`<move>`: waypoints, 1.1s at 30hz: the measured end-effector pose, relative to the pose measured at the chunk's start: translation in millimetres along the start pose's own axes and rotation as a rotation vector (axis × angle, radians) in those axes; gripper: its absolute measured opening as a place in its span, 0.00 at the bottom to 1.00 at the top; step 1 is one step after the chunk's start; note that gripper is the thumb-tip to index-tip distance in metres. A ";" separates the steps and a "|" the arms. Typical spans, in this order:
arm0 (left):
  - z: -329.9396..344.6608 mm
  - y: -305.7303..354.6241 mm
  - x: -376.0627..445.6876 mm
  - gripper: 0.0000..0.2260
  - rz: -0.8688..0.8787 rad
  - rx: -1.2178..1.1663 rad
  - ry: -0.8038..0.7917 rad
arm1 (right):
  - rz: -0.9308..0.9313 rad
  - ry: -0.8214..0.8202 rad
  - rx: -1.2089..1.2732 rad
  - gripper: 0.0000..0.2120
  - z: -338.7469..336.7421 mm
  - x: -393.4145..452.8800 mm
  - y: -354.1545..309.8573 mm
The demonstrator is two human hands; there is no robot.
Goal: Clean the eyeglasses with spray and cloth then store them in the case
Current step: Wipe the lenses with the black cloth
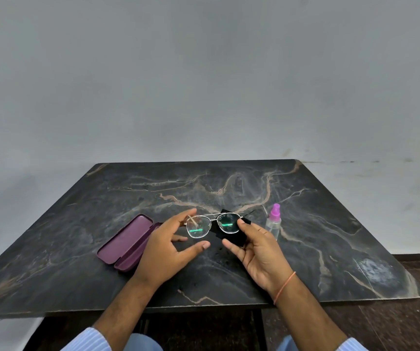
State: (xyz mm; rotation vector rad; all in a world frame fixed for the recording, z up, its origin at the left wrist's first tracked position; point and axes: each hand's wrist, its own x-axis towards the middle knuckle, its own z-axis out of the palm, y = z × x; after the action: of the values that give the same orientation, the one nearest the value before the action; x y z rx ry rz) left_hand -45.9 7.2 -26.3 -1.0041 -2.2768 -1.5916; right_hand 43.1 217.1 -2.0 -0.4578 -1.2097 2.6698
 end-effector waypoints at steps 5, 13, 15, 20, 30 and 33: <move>2.0 8.7 -2.2 0.31 0.036 0.000 0.012 | -0.060 -0.016 -0.031 0.09 -0.2 -1.6 2.5; -0.2 7.2 -0.2 0.27 0.139 0.063 0.039 | -0.061 -0.123 0.003 0.09 -2.1 -2.8 0.0; -1.2 6.1 -0.6 0.27 0.156 0.057 0.053 | -0.056 -0.150 -0.010 0.11 -2.9 -3.7 0.7; 1.9 2.7 1.5 0.27 0.155 0.037 0.101 | -0.076 -0.103 -0.100 0.16 -4.1 -0.1 3.3; 0.2 3.9 1.2 0.27 0.146 0.046 0.108 | -0.121 -0.100 -0.147 0.15 -5.1 3.4 4.6; 0.4 2.2 1.5 0.27 0.151 0.045 0.131 | -0.157 -0.049 -0.150 0.18 -6.3 6.6 6.6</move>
State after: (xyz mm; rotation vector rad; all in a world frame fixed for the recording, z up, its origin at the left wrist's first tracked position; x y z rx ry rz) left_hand -45.6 8.7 -24.0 -1.0039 -2.0887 -1.4924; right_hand 39.0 219.0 -12.3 -0.3064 -1.4047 2.4831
